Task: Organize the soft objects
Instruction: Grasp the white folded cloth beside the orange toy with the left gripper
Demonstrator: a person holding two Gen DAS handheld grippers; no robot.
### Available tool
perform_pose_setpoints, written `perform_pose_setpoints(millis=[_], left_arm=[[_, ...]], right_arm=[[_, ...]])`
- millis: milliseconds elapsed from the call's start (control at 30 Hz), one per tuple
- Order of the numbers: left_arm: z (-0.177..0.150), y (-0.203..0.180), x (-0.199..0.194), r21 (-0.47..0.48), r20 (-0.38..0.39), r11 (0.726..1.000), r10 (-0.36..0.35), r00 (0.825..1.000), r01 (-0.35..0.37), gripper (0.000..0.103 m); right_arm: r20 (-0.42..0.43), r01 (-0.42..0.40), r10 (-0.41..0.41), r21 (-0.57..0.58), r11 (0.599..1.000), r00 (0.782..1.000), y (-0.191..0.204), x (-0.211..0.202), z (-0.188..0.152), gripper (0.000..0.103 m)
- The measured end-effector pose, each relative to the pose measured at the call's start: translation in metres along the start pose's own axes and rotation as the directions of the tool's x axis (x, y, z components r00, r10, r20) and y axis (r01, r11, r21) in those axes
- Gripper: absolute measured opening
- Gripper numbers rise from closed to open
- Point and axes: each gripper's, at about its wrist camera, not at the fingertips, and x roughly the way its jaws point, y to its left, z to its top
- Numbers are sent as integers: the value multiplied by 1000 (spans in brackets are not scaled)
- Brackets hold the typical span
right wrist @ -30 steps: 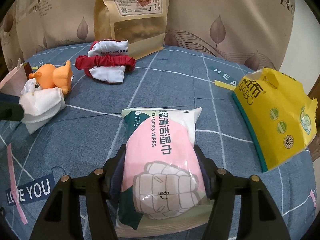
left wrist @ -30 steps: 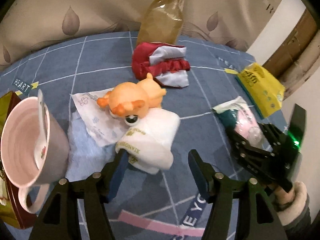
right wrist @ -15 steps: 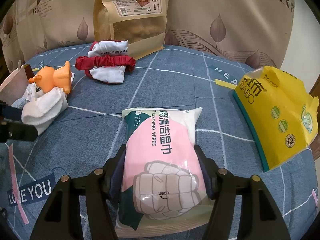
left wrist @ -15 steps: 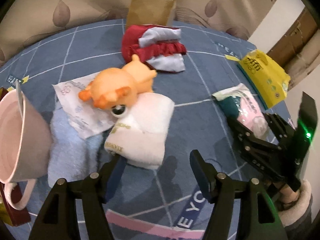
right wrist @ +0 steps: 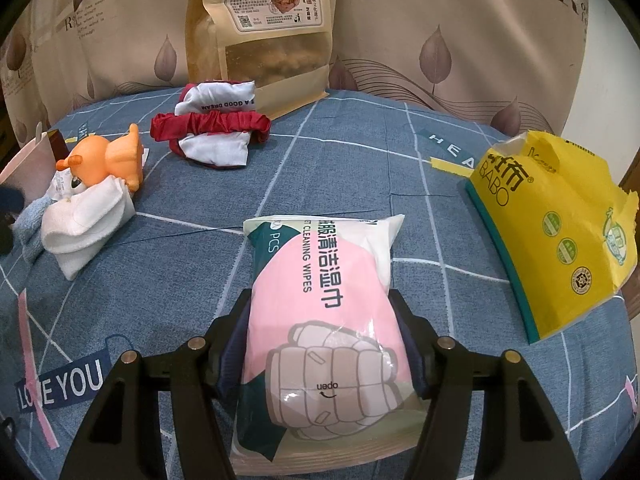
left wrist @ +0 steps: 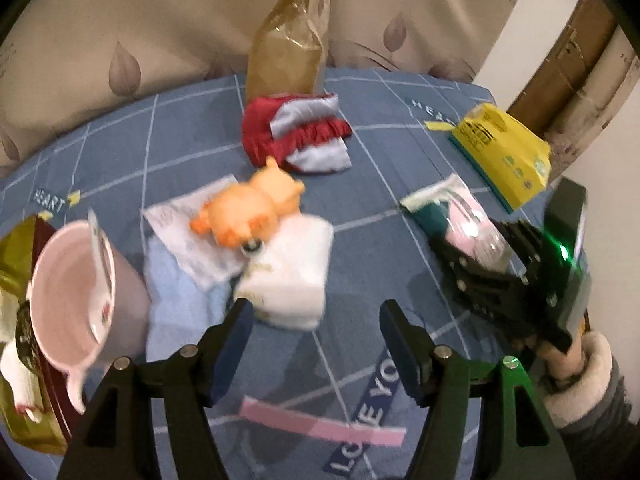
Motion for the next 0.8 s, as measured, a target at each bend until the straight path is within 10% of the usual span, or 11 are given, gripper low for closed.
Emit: perform_pose_setpoints(millis=[700,800], left_arm=[[20,3,77,27,-84,985,170,982,-168,68],[19,3,72,29,-71,982,188,980,-187,43]], right_arm=[[-6,-18,18,21,1000,1000,-3,1,-1,64],[-7,-18,19,22,1000,1000,-2,1,-1,64]])
